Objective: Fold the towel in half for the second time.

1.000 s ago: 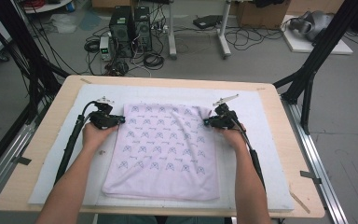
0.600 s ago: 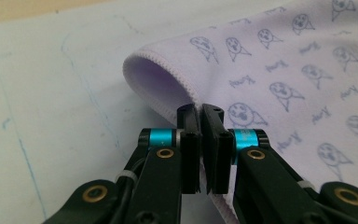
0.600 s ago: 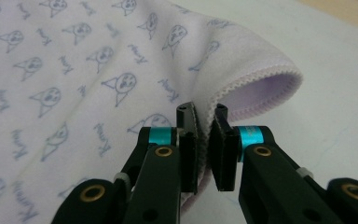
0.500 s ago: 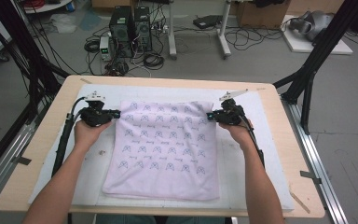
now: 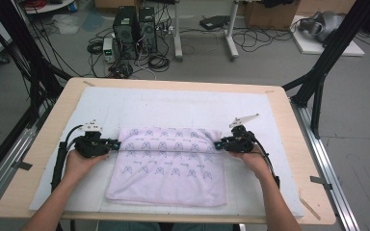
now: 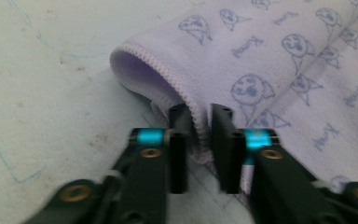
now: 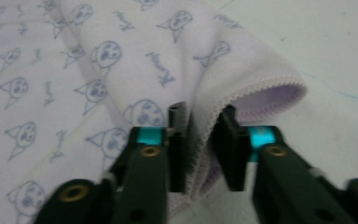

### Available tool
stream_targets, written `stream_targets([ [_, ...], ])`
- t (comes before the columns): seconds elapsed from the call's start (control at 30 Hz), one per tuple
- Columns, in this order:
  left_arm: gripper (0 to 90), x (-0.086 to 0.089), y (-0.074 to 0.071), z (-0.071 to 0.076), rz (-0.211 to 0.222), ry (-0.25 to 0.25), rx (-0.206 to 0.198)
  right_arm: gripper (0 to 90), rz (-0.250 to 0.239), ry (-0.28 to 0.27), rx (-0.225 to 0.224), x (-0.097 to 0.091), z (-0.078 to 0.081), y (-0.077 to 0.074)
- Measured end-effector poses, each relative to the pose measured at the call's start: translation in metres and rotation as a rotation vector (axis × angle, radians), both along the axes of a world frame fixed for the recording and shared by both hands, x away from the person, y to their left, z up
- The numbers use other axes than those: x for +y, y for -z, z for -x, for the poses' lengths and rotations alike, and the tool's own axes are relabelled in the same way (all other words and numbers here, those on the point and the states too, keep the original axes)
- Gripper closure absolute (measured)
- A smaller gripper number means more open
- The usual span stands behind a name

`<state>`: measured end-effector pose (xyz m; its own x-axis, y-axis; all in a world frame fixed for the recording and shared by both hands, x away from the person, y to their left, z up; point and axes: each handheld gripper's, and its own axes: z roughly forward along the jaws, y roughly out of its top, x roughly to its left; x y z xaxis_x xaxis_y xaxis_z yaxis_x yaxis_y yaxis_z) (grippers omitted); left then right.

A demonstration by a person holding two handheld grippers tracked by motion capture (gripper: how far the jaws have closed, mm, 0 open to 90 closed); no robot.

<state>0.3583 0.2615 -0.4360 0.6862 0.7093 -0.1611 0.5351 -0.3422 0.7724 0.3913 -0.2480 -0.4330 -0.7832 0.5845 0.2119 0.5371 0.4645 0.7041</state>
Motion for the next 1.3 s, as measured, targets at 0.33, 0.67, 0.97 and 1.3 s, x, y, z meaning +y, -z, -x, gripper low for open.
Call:
stream_targets([
  [0.33,38.4,-0.001,-0.031,-0.02,-0.009,-0.062,-0.058,43.2,0.009,0.093,-0.072,-0.009,-0.014,-0.031],
  [0.67,50.7,-0.02,-0.013,-0.057,-0.024,-0.034,0.055,41.6,0.093,0.082,0.015,0.02,-0.051,-0.016],
  [0.97,85.5,-0.011,-0.03,-0.037,0.016,0.015,-0.025,83.8,0.061,-0.012,-0.015,0.023,-0.034,-0.028],
  [1.3,73.3,0.011,-0.053,0.043,0.085,0.08,-0.173,80.9,-0.043,-0.097,-0.176,0.006,0.039,-0.072],
])
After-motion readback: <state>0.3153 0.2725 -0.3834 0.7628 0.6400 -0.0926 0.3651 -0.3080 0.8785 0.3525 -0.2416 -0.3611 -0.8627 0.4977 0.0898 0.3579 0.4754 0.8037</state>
